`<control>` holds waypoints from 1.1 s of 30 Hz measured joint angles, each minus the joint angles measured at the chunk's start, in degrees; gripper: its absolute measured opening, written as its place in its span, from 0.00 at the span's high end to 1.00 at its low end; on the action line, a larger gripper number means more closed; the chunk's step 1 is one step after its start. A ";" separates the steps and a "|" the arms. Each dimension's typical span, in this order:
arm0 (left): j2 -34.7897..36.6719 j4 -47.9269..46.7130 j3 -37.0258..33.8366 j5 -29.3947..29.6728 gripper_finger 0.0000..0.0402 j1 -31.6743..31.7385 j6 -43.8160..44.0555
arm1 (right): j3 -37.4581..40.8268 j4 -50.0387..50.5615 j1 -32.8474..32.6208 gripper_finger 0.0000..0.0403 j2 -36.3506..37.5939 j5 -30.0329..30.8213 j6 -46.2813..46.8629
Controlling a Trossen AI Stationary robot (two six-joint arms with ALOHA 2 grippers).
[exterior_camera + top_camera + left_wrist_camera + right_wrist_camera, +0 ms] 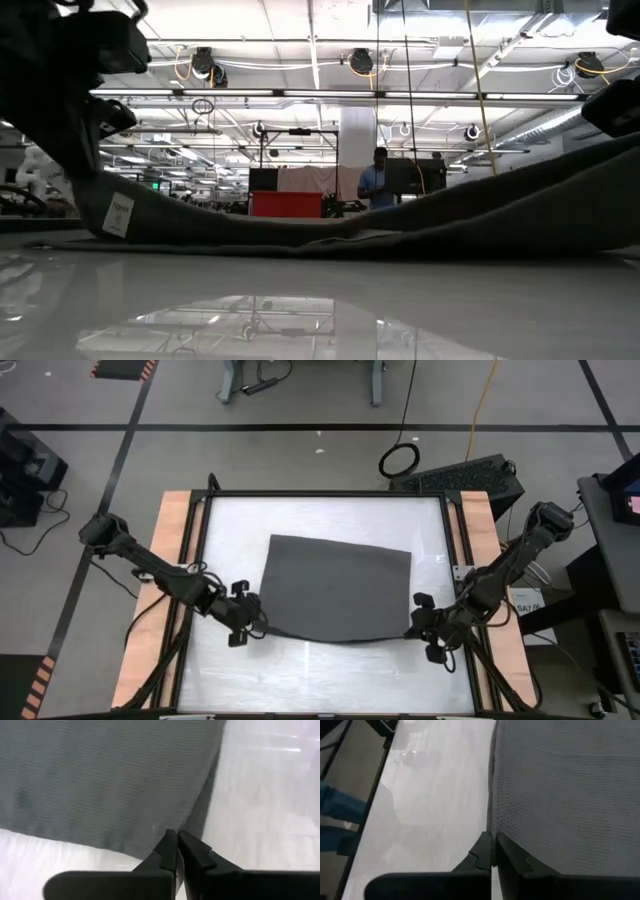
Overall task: Roll towel
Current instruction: Roll the gray towel
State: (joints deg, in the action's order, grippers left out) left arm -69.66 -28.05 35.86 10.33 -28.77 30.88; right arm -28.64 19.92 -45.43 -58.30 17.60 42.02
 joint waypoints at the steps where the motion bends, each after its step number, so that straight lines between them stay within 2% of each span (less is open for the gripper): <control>1: -0.39 0.01 0.00 0.21 0.96 0.15 -0.41 | 0.00 0.00 0.15 1.00 -0.02 -0.02 -0.02; 7: -4.87 0.58 0.03 -1.31 0.83 0.51 -5.92 | 0.00 0.39 1.26 1.00 -0.04 0.12 -0.68; 16: -6.24 0.11 0.12 -7.03 0.56 0.15 -4.17 | 0.00 0.52 1.27 1.00 -0.04 0.24 0.59; 19: -5.10 -0.04 1.24 -11.88 0.52 -0.08 -2.89 | 0.00 0.61 1.27 1.00 -0.04 0.24 1.80; 23: -3.95 0.92 3.22 -13.79 0.52 -1.84 -2.72 | 0.00 0.67 1.27 1.00 -0.06 0.25 2.75; 25: -3.95 1.67 3.58 -11.94 0.53 -3.79 -3.77 | 0.00 0.62 1.27 1.00 -0.04 0.26 2.77; 31: -7.24 0.61 3.03 2.04 0.60 -8.58 -7.22 | 0.00 1.63 1.27 1.00 -0.04 0.26 2.75; 33: -8.49 1.12 1.93 3.32 0.63 -8.39 -6.81 | 0.00 1.73 1.27 1.00 -0.06 0.26 2.74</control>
State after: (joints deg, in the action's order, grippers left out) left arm -78.15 -26.93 37.79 13.65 -37.16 24.07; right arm -28.64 21.65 -44.16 -58.36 17.87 44.76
